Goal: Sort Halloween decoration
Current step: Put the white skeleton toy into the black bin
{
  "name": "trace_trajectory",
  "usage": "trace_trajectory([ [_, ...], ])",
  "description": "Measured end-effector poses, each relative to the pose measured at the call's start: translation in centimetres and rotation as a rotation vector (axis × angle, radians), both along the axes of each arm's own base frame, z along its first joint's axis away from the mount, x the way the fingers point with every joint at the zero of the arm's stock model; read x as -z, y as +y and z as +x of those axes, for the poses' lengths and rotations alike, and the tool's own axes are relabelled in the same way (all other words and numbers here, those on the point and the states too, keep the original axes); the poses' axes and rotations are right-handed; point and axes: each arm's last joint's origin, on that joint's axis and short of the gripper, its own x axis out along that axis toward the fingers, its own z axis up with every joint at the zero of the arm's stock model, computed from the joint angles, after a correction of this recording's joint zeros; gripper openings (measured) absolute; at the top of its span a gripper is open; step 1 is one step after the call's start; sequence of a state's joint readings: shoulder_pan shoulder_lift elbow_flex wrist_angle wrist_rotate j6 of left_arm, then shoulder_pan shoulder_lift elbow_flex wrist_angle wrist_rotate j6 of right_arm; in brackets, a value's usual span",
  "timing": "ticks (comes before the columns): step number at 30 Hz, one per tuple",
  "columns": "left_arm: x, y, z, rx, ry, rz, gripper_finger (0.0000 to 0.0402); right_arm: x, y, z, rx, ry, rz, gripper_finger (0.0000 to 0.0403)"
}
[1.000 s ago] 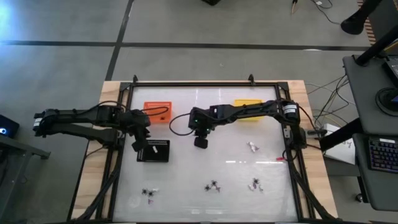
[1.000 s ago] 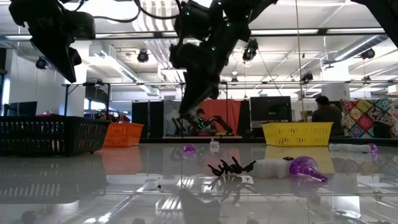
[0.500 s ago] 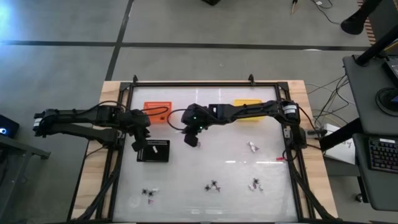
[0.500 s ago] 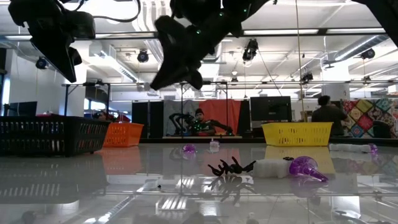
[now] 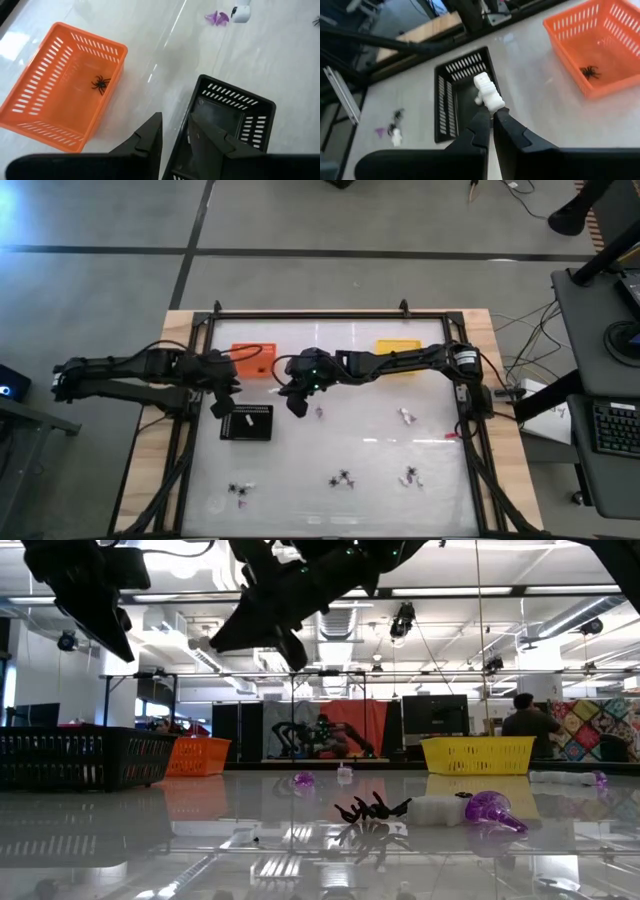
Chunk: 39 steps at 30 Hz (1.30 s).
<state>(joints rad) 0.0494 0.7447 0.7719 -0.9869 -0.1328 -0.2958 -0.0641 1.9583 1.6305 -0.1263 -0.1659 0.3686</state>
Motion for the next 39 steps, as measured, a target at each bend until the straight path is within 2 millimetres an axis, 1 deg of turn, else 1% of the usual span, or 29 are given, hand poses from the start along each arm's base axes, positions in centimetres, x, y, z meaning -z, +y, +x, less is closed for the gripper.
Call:
trace_trajectory([
  [7,-0.3,0.0,-0.5,0.000,-0.032,0.001,0.0077,-0.7,0.4,0.4,0.011,-0.075,0.033,0.0009],
  [10,-0.4,0.0,-0.7,0.000,-0.040,0.002,0.0077,-0.8,0.6,0.5,-0.013,-0.097,0.068,0.0009],
  [13,-0.5,0.0,-0.8,0.000,-0.045,0.002,0.0077,-0.3,0.8,1.0,-0.045,-0.123,0.118,0.0009],
  [18,-0.5,0.0,-0.9,0.000,-0.052,0.002,0.0077,1.8,1.2,2.1,-0.050,-0.111,0.172,0.0009],
  [21,-0.6,0.0,-1.0,0.000,-0.057,0.003,0.0077,2.2,1.2,2.9,-0.078,-0.109,0.194,0.0009],
  [26,-0.7,-0.1,-1.3,0.000,-0.066,0.003,0.0077,2.9,1.2,5.0,-0.140,-0.122,0.224,0.0009],
  [29,-0.7,-0.1,-1.4,0.000,-0.071,0.003,0.0077,3.1,1.2,5.9,-0.148,-0.079,0.227,0.0009],
  [34,-0.8,-0.1,-1.7,0.000,-0.075,0.003,0.0077,2.9,1.2,6.8,-0.178,-0.013,0.176,0.0009],
  [39,-0.8,-0.1,-1.9,0.001,-0.073,0.003,0.0077,3.7,1.2,7.4,-0.181,0.013,0.172,0.0009],
])
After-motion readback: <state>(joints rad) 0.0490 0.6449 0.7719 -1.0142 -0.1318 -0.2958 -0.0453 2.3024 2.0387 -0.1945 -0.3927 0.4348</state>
